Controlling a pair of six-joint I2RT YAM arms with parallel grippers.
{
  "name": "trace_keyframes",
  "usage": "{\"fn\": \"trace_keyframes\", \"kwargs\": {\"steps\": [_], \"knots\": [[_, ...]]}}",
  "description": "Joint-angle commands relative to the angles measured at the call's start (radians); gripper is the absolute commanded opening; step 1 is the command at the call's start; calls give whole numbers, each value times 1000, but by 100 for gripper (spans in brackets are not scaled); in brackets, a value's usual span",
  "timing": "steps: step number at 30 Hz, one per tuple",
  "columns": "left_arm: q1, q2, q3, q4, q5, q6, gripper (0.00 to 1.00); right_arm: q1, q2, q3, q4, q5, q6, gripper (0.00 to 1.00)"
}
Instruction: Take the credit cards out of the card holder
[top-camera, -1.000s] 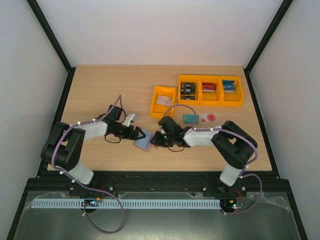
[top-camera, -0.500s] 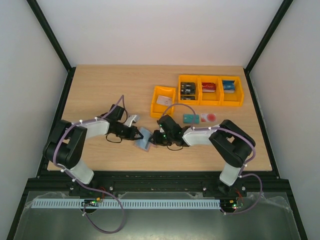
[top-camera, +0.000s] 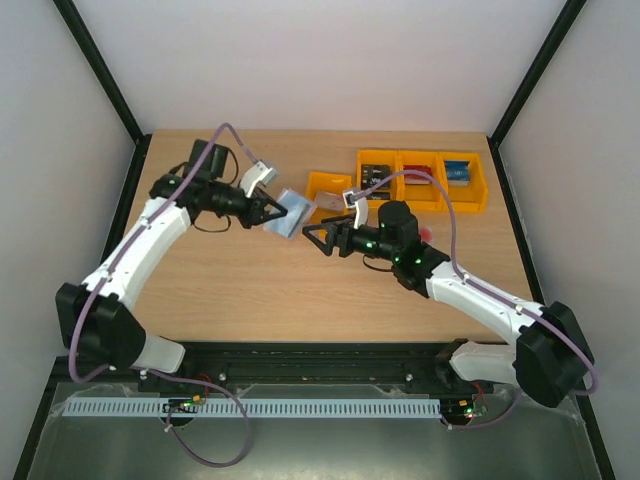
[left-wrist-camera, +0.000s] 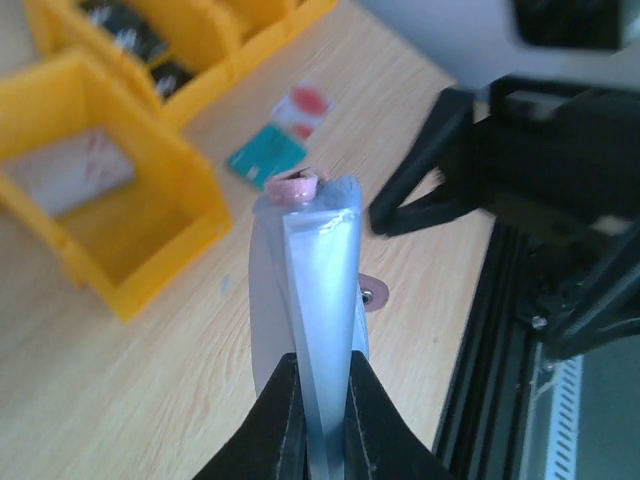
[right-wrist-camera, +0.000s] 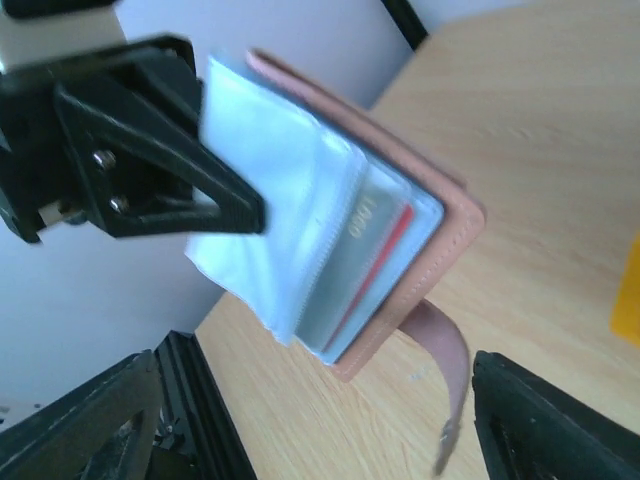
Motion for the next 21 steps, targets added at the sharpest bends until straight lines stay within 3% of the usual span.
{"fn": "trace_keyframes", "kwargs": {"steps": [1, 8, 16, 21], "knots": [[0, -34, 147, -246, 153, 112, 2, 1, -36, 23, 102, -78, -86, 84], [-8, -73, 239, -338, 238, 130, 2, -2, -41, 22, 232, -85, -43, 81], [-16, -81, 280, -401, 305, 190, 2, -2, -46, 16, 227, -92, -52, 57], [-14, -75, 304, -430, 323, 224, 2, -2, -54, 12, 213, -141, -78, 54]]}}
